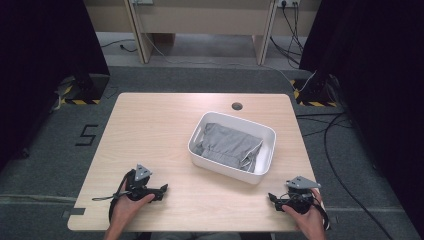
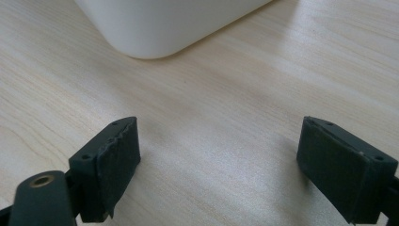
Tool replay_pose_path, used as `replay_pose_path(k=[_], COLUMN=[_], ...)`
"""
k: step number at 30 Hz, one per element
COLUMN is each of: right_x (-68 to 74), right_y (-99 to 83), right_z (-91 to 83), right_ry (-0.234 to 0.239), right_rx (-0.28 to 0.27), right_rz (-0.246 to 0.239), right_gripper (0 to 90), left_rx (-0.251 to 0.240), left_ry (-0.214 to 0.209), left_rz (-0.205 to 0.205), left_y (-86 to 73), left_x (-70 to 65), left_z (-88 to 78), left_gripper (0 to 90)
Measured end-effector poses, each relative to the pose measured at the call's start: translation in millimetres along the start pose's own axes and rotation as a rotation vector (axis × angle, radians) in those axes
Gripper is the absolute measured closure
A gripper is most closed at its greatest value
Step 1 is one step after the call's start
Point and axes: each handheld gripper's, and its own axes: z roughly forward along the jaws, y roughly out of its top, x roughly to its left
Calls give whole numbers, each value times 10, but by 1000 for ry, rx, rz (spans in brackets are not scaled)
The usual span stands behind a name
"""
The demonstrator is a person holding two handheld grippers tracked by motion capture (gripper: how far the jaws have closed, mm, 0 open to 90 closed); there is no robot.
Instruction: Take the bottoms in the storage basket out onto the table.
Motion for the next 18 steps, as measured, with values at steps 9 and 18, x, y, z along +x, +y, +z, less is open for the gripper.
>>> replay_pose_path(k=[9,18], right_x=[-2,-11], right_y=[3,8], right_z=[1,6], right_ry=[-1,-2], right_rx=[2,1], right_rz=[-1,-7], right_gripper=[146,145], left_rx=[0,-29], left_ry=[0,2], left_rz=[0,-8], left_y=[0,2], left_x=[0,5], left_z=[0,-19], left_gripper=[40,183])
